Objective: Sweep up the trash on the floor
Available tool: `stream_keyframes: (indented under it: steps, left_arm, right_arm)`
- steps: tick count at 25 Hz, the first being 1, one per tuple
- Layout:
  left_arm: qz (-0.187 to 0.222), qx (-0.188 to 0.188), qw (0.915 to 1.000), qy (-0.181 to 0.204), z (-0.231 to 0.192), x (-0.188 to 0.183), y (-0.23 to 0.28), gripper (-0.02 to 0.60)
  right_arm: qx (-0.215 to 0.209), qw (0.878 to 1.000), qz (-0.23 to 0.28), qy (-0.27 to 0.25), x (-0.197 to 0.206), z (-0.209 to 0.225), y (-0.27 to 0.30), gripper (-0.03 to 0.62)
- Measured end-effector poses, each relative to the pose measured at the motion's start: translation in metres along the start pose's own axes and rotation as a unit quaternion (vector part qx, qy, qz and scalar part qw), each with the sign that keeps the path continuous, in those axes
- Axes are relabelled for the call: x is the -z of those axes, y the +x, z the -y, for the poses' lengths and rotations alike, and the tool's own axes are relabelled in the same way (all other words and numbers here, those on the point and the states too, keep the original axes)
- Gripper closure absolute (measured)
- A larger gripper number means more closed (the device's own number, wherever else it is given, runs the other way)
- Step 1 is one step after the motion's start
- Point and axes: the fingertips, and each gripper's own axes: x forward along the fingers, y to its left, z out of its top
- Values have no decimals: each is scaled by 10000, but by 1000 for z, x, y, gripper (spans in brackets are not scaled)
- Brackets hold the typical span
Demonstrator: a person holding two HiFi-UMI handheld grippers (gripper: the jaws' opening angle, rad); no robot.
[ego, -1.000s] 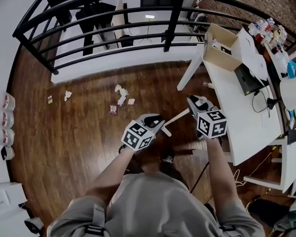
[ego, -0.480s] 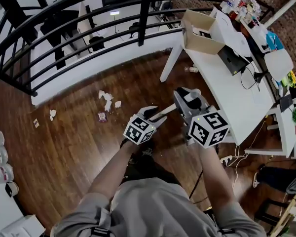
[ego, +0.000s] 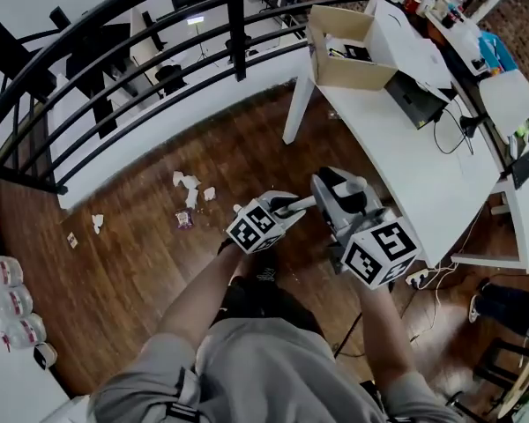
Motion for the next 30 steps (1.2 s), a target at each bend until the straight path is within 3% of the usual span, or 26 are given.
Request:
stream_keyframes:
  steps: [6,12,17,22,30]
  left_arm:
    - [-305,1053,9936,281,1,-9,71,476]
    - [-374,1752,9831,382,-34,20,124,460]
    - [-297,1982,9777,634,-74,57,149,457]
    - [-257,2017,9752,871,-116,87,134,457]
    - [-327,1873,9788,767,-159,117,53,457]
  right_arm:
    - [566,9977,333,153,0,69,-18,528]
    - [1287,9909,338,181,44,116,2,528]
    - [1919,9799,435,339,91,136,29,528]
    - [2263,9709,499,610,118,126,64,528]
    - [1915,9781,411,706,122,53,138,519]
